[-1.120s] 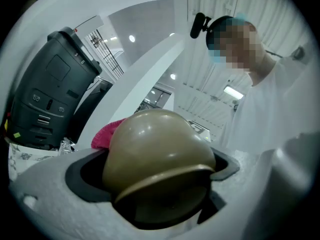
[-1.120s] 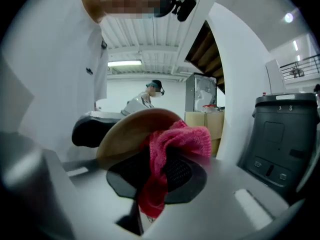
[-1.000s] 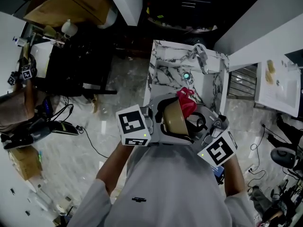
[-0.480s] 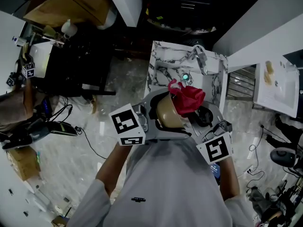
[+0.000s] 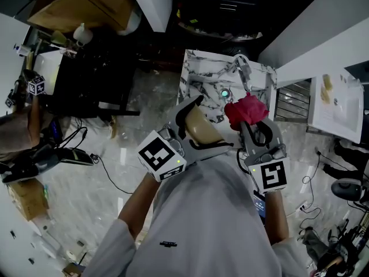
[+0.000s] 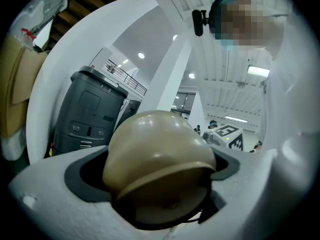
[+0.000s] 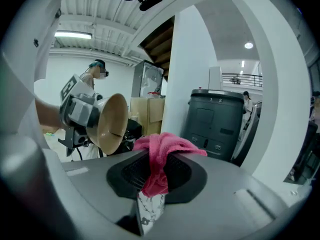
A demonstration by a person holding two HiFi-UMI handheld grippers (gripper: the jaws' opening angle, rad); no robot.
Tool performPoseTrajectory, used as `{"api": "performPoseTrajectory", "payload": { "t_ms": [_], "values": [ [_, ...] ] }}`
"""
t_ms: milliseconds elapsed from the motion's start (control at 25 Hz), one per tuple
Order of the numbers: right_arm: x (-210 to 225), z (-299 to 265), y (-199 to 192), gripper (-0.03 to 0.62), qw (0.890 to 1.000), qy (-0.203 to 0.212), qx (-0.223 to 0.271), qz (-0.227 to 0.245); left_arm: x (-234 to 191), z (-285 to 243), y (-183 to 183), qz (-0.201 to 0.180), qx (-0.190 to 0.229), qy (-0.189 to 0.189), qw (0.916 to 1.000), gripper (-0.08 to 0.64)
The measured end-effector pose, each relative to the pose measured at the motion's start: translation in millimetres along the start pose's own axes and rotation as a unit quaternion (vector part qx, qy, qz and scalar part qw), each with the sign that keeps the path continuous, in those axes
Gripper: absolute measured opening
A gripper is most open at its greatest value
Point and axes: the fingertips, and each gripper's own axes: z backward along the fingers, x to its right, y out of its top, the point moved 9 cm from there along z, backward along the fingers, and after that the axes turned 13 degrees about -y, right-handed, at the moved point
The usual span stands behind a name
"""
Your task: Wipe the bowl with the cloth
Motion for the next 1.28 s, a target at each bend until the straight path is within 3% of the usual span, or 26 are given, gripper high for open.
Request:
{"api": "performPoseTrajectory", "payload": {
  "t_ms": [280,480,720,1040,1280],
  "values": [
    [23.4,6.3,-6.5,0.066,0.997,-0.067,0.012,-0.041,-3.6,5.2,10.8,-0.062,0.021,0.085,0.9942,0.577],
    [27.7,12.2,-14.8,0.066,0.992,-0.107,0.014,-0.068,-6.7,9.5,8.9,-0.082,0.017,0.140,0.9867,0.577],
    [24.7,19.2,-31.9,0.066,0.984,-0.146,0.023,-0.101,-2.9,7.3,0.9,-0.101,0.019,0.169,0.9802,0.577],
    [27.3,26.7,-57.8,0.066,0.976,-0.172,0.007,-0.137,-7.8,13.2,-25.7,-0.039,0.008,0.227,0.9731,0.578],
    [37.5,30.0,-61.8,0.066,0.977,-0.170,0.010,-0.126,-4.7,7.9,-26.3,-0.033,0.011,0.224,0.9739,0.578]
  ]
}}
